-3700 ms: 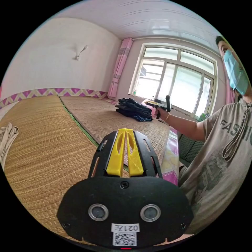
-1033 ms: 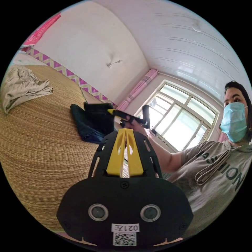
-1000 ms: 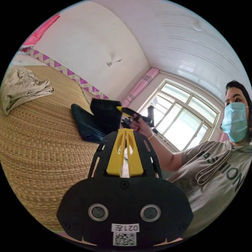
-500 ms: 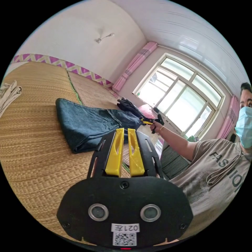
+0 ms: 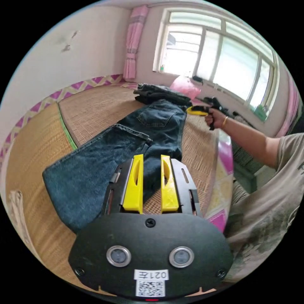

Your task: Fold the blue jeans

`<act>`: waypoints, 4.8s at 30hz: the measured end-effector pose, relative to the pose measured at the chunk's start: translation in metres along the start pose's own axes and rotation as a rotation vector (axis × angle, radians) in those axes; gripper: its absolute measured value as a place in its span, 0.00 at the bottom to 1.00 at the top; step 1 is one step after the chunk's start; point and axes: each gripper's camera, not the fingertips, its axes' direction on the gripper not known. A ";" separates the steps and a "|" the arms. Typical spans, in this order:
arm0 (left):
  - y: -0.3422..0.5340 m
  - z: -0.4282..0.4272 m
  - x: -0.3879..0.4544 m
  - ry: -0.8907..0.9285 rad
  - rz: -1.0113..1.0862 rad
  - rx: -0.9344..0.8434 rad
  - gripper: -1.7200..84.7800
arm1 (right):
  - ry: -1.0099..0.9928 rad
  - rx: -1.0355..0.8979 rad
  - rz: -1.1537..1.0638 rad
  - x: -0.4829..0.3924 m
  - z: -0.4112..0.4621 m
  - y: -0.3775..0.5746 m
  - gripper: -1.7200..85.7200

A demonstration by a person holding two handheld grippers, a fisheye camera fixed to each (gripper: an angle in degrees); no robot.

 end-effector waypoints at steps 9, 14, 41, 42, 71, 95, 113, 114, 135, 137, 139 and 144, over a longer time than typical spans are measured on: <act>-0.080 0.101 0.033 -0.178 0.162 -0.246 0.13 | -0.055 0.098 -0.173 -0.018 -0.043 0.068 0.10; -0.080 0.100 0.014 -0.097 0.104 -0.236 0.09 | -0.025 0.083 -0.256 -0.047 -0.031 0.080 0.09; 0.443 -0.259 -0.289 -0.170 -1.178 0.449 0.01 | 0.709 -0.220 -0.597 -0.218 0.127 0.134 0.01; 0.453 -0.254 -0.291 -0.158 -1.195 0.467 0.01 | 0.707 -0.220 -0.596 -0.218 0.127 0.134 0.01; 0.454 -0.184 -0.262 0.198 -1.047 0.462 0.01 | 0.376 -0.268 -0.386 -0.156 0.074 0.101 0.01; 0.519 -0.126 -0.341 0.622 -1.268 0.522 0.01 | 0.497 -0.254 -0.463 -0.169 0.071 0.120 0.01; 0.525 -0.127 -0.361 0.628 -1.262 0.521 0.01 | 0.522 -0.251 -0.479 -0.179 0.070 0.132 0.01; 0.525 -0.127 -0.362 0.628 -1.262 0.520 0.01 | 0.523 -0.251 -0.479 -0.179 0.070 0.133 0.01; 0.517 -0.134 -0.359 0.629 -1.255 0.521 0.01 | 0.536 -0.250 -0.485 -0.202 0.076 0.146 0.01; 0.515 -0.135 -0.356 0.629 -1.255 0.521 0.01 | 0.534 -0.251 -0.484 -0.205 0.077 0.147 0.01; 0.513 -0.136 -0.353 0.629 -1.254 0.522 0.01 | 0.532 -0.251 -0.483 -0.208 0.078 0.148 0.01; 0.506 -0.137 -0.342 0.627 -1.252 0.523 0.01 | 0.531 -0.252 -0.482 -0.216 0.081 0.151 0.01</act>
